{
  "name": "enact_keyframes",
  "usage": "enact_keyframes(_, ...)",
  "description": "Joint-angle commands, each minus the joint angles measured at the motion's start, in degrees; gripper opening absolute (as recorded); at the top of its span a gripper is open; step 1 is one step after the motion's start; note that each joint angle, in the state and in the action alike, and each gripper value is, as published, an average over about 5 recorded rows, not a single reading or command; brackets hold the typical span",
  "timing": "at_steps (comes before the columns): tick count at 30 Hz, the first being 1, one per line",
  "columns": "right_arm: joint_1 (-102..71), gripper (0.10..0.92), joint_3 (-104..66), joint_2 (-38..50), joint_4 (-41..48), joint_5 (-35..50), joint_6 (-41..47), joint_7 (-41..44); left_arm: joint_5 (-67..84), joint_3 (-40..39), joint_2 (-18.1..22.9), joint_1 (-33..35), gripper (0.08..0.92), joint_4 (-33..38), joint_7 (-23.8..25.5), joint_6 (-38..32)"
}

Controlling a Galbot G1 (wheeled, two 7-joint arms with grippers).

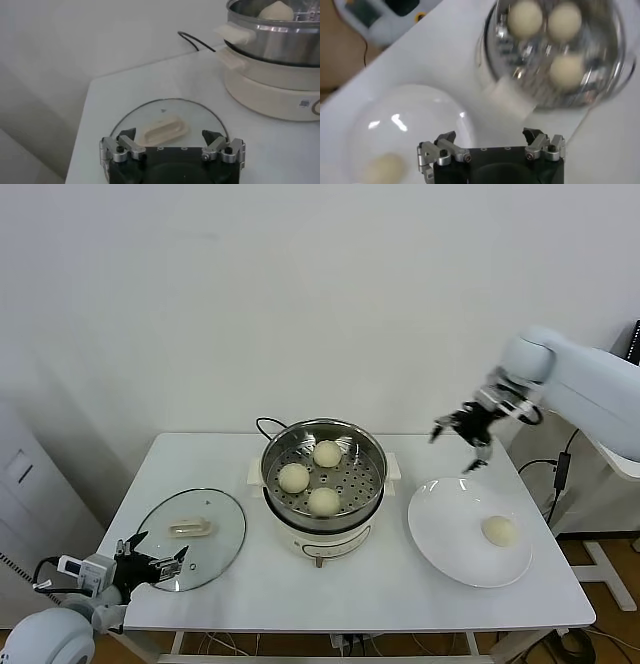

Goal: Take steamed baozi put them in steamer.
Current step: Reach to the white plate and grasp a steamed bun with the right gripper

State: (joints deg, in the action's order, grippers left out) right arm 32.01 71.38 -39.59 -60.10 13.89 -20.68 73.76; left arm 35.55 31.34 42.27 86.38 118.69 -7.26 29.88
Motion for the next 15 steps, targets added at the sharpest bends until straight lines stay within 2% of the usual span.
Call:
enact_keyframes(1,-9.8,0.823,-2.2,9.1,2.6,-1.5,9.0,-2.1,0.0,0.1,0.1,0.0,0.823,0.2,0.0,0.2)
enact_keyframes(15,-25.6,0.823,-17.0,2.8,12.1,-12.2,5.7,-7.4,0.0,-0.1,0.4,-0.1,0.823,0.0,0.0,0.3)
